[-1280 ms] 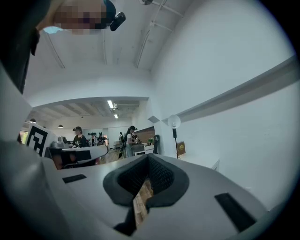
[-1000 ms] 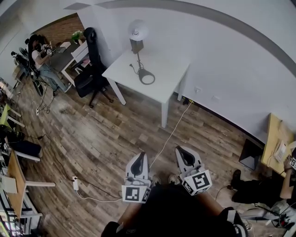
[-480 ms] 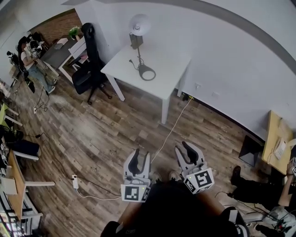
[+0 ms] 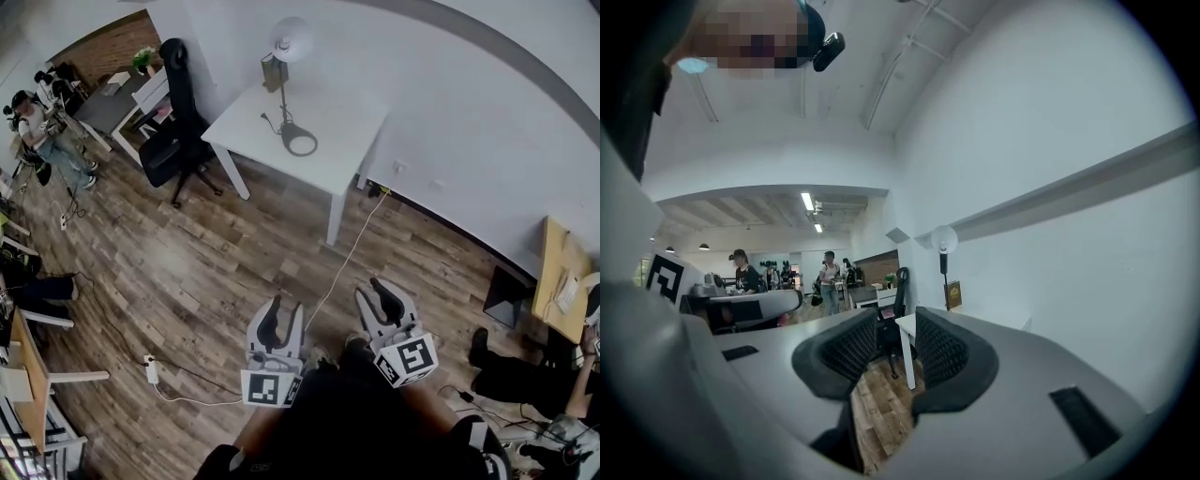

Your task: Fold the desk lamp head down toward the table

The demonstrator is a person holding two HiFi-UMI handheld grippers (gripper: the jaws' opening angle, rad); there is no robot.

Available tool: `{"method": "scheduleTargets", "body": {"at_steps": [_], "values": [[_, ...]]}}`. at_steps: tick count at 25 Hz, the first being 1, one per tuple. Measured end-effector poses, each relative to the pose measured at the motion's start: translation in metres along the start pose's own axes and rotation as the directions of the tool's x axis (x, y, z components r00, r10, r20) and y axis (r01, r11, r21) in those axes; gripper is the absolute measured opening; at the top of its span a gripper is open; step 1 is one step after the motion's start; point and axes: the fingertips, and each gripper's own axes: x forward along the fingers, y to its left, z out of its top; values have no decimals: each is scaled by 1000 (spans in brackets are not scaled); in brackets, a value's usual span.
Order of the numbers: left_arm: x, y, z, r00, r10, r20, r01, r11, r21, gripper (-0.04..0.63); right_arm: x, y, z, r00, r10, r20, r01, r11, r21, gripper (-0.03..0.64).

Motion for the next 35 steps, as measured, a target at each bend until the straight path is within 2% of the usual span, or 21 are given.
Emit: {"method": "scheduleTargets", "body": {"at_steps": [6,13,24,35], "values": [[8,10,-6,1000,-4,-10,4,1000,-10,149,17,-4,-3,1000,0,1,0,1000,9,143],[48,29,-8,1000,19,-1,-19,1000,-2,150,58,-30,-3,1000,27,6,-27,1000,14,143],[160,45,-2,998,55,7,-55,998,16,153,138,-112,18,998,67,16,-67,998,15,144],[258,52,3,991,131,33,-132,991,22,160,205,-193,31,991,131,-4,-131,991,8,147]]}}
